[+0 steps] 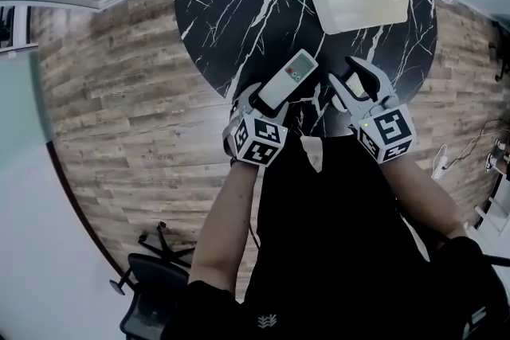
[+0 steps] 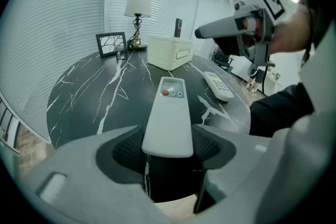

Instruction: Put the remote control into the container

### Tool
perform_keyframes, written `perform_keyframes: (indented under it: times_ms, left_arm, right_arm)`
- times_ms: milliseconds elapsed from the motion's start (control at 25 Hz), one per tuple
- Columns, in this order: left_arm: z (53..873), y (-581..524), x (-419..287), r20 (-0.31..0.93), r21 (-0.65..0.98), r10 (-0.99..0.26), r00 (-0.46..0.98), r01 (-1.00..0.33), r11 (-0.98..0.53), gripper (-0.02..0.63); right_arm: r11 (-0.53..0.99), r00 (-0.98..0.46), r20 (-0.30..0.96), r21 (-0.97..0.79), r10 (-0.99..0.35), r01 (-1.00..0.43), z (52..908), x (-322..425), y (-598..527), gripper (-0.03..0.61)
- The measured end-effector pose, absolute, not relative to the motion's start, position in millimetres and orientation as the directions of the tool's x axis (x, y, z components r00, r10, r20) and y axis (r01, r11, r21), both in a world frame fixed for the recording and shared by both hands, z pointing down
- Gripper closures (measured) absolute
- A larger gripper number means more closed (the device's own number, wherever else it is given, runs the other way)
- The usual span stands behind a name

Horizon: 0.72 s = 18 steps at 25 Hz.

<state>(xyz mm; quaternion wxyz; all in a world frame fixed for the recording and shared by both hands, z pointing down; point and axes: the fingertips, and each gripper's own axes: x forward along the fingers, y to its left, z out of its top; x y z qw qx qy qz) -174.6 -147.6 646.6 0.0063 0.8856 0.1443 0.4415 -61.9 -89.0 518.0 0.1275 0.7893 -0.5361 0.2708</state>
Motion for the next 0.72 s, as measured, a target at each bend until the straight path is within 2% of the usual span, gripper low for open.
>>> perform_keyframes:
  times_ms: [240, 360, 440, 560, 720]
  left_arm:
    - [632.6, -152.1, -177.2, 0.757, 0.142, 0.236, 0.609, 0.199, -0.97, 0.321]
    - [626.1, -150.7, -178.2, 0.75, 0.14, 0.229, 0.62, 0.19, -0.972, 0.321]
    - [623.1, -149.9, -178.2, 0.749, 0.141, 0.228, 0.622, 0.186, -0.972, 0.322]
    - [618.0, -147.5, -177.8, 0.75, 0.136, 0.224, 0.623, 0.186, -0.973, 0.322]
    - [613.7, -145.6, -179.0, 0.748, 0.124, 0.21, 0.629, 0.178, -0.976, 0.322]
  right_arm:
    - [-0.331, 0.178, 0.586, -0.164, -0.791, -0.929, 535.9, -96.6, -97.2, 0.388]
    - [-0.305, 0.077, 0.603, -0.286, -0.794, -0.908, 550.0, -115.2, -99.8, 0.365]
    - [-0.323, -0.011, 0.603, -0.442, -0.798, -0.837, 563.8, -126.8, -100.7, 0.351]
    - [-0.367, -0.118, 0.566, -0.664, -0.816, -0.651, 582.2, -142.9, -102.7, 0.326]
    - [-0.387, -0.17, 0.527, -0.773, -0.833, -0.503, 598.1, -156.9, -108.7, 0.318]
